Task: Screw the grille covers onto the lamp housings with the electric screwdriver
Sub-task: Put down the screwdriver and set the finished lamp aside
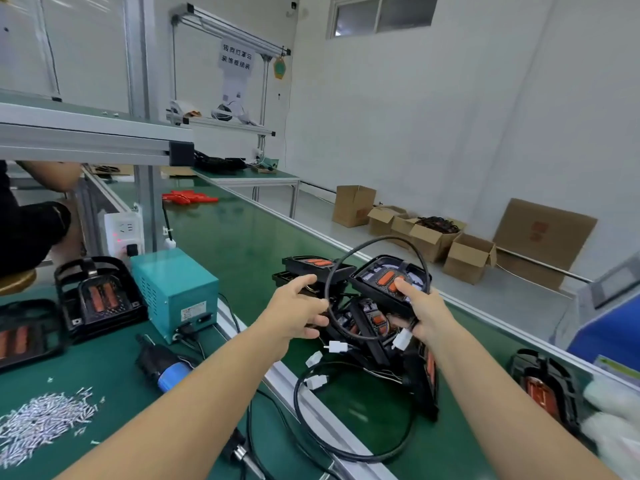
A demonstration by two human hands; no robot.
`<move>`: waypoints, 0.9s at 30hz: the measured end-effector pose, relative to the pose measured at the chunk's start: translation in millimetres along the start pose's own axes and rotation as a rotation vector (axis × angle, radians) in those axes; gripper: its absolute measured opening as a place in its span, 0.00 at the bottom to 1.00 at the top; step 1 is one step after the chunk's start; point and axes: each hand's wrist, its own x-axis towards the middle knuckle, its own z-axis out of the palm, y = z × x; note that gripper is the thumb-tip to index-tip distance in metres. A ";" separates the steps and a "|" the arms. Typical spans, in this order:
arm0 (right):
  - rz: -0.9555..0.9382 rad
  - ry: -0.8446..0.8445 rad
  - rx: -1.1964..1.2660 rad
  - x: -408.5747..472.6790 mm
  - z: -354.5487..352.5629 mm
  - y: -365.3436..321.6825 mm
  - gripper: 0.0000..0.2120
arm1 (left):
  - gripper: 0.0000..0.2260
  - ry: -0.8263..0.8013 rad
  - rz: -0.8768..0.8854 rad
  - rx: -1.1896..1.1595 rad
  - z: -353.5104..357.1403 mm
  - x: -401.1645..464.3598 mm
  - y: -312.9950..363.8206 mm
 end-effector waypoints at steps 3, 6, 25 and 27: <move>0.041 -0.006 -0.030 2.7 1.4 -0.2 0.19 | 0.25 -0.040 -0.019 0.017 5.3 1.4 -4.3; 0.061 0.016 -0.132 3.2 4.7 -1.6 0.14 | 0.24 -0.047 -0.029 -0.004 8.7 4.5 -7.7; -0.079 0.132 -1.240 7.6 10.9 2.7 0.36 | 0.30 -0.093 -0.095 0.047 -1.3 6.1 -9.7; -0.097 0.074 -1.234 9.5 9.8 0.0 0.34 | 0.30 -0.095 -0.088 0.047 -2.5 4.4 -8.4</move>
